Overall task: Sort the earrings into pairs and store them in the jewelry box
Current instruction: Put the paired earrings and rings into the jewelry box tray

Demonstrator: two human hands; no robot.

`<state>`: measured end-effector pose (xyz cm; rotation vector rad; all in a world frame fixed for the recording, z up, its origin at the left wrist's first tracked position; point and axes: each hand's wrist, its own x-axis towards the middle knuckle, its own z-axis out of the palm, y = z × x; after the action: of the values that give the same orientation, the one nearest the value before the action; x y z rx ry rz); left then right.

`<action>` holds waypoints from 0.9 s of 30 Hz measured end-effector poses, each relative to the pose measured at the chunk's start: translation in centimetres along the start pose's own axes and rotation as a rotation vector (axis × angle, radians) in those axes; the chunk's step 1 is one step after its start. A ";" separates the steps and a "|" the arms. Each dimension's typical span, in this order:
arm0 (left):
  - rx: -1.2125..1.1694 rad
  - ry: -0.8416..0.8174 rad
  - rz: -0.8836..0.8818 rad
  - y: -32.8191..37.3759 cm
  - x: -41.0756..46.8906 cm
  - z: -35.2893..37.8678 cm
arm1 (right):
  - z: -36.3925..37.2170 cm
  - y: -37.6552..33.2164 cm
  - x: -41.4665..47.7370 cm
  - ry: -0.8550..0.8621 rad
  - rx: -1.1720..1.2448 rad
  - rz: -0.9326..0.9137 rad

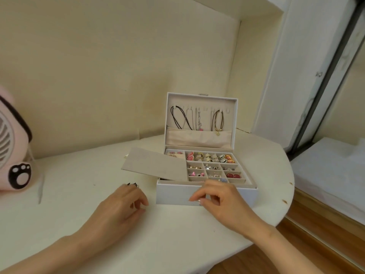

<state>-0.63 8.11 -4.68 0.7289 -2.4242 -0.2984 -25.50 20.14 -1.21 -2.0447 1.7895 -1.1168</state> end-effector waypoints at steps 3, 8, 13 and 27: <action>0.055 0.116 -0.229 -2.0 1.4 0.0 | 0.1 0.0 0.1 0.000 -0.001 0.010; 0.021 0.001 -0.384 -4.3 3.5 0.3 | 0.1 0.0 0.0 -0.020 -0.011 0.010; -0.053 -0.126 -0.353 -3.2 4.1 -0.4 | 0.1 0.5 -0.3 -0.026 -0.027 0.011; -0.204 -0.343 -0.099 4.7 2.8 1.5 | 1.3 0.5 -0.5 -0.138 -0.005 0.061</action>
<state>-5.43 10.48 -2.93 0.7568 -2.6247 -0.7533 -25.02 20.05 -2.56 -2.0024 1.7759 -0.9320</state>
